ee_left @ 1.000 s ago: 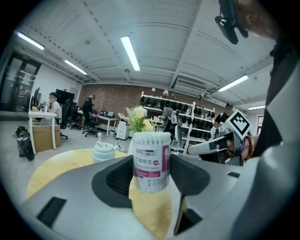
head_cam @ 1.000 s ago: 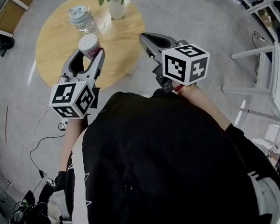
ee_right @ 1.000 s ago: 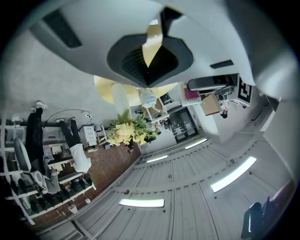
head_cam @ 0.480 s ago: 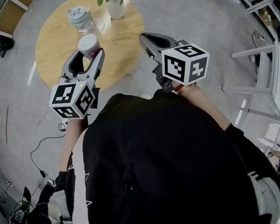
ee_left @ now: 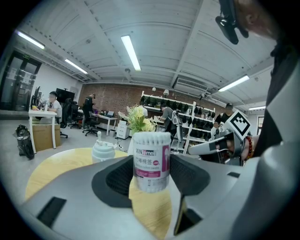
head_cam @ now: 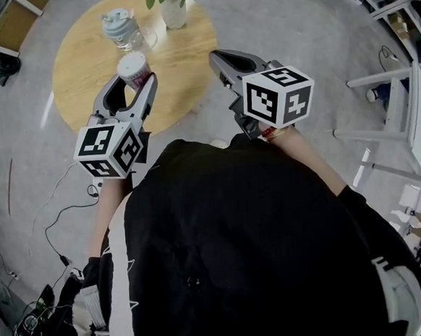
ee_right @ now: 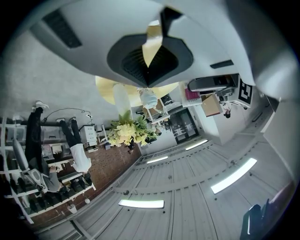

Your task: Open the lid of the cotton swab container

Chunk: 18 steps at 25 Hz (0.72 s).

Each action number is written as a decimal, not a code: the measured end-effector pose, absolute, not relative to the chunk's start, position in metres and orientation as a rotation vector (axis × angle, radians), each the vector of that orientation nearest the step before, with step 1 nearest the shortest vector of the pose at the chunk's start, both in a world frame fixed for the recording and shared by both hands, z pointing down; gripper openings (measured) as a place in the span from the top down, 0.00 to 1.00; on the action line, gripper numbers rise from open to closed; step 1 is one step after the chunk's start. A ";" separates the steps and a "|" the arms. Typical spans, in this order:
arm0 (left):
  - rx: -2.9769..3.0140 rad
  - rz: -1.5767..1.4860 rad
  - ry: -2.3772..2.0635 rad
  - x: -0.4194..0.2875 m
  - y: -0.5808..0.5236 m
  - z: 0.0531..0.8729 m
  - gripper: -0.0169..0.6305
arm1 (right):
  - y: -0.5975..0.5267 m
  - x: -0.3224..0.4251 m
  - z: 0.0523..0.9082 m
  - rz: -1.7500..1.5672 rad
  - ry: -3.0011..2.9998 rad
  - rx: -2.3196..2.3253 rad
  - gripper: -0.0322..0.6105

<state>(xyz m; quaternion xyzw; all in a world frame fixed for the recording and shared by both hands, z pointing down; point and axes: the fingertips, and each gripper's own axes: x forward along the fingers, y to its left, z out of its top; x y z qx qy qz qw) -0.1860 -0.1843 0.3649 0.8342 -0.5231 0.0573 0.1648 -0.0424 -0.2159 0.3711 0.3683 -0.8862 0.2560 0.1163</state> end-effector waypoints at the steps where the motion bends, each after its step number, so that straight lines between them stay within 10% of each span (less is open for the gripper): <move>1: 2.376 0.163 -1.490 -0.186 -0.184 0.365 0.58 | -0.216 -0.042 0.371 0.749 -2.595 1.078 0.95; 18: 2.374 0.157 -1.494 -0.187 -0.185 0.365 0.58 | -0.216 -0.045 0.372 0.738 -2.592 1.063 0.95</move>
